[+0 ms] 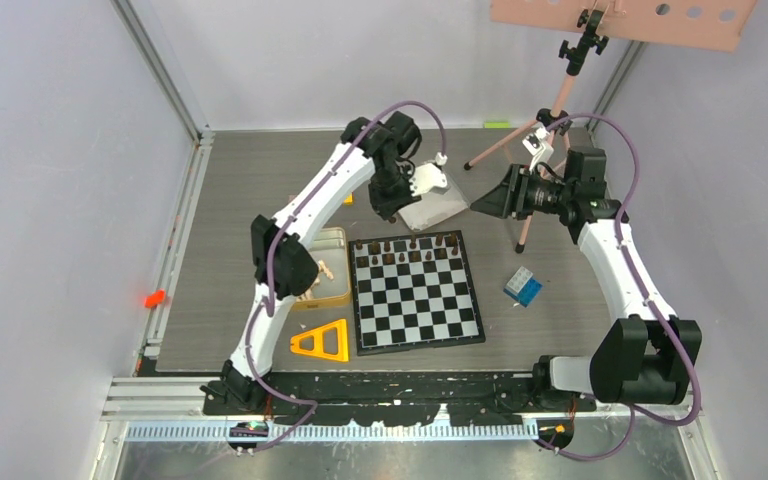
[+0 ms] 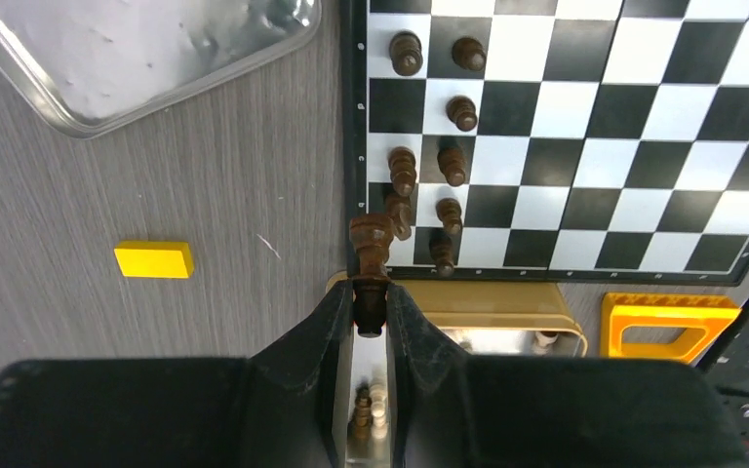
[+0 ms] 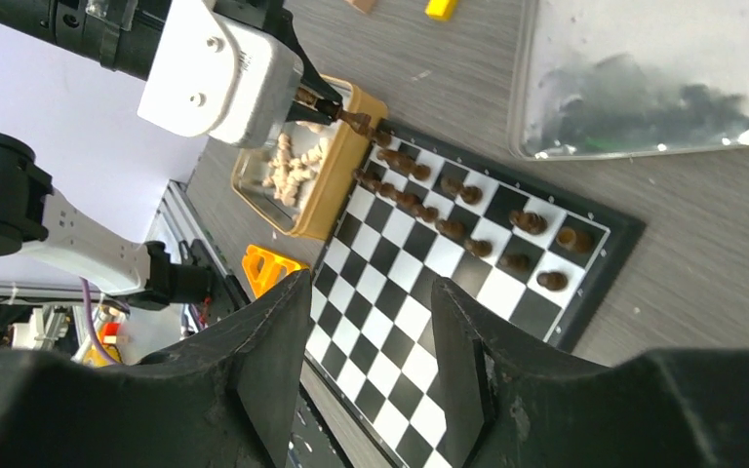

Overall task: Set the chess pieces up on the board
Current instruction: Place the chess piece on the chessboard.

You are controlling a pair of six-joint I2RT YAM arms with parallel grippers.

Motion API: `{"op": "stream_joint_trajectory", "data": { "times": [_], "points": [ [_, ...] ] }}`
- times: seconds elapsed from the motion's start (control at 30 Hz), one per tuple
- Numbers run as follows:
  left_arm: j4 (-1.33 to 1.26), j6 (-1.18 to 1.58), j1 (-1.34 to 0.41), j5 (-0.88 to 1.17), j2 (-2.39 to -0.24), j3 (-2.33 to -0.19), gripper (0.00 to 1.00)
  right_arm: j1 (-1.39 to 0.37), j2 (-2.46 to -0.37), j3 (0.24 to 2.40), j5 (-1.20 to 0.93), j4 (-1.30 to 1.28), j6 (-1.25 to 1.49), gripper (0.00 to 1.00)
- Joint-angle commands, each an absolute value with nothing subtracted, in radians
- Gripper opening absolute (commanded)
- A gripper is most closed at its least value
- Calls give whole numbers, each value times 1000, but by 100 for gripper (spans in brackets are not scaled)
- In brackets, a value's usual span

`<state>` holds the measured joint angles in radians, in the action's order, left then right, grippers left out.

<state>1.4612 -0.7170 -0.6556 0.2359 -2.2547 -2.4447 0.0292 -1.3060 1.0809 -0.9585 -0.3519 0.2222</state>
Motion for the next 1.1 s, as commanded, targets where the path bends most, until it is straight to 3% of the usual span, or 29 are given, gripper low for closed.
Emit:
{"op": "stream_joint_trajectory", "data": {
  "times": [0.0,1.07],
  "points": [
    [1562,-788,-715,75,-2293,-2500,0,58,-1246,1067,-946,-442,105,54],
    [1415,-831,-804,-56,-2430,-2457,0,139,-1247,1049,-988,-477,56,52]
  ]
}}
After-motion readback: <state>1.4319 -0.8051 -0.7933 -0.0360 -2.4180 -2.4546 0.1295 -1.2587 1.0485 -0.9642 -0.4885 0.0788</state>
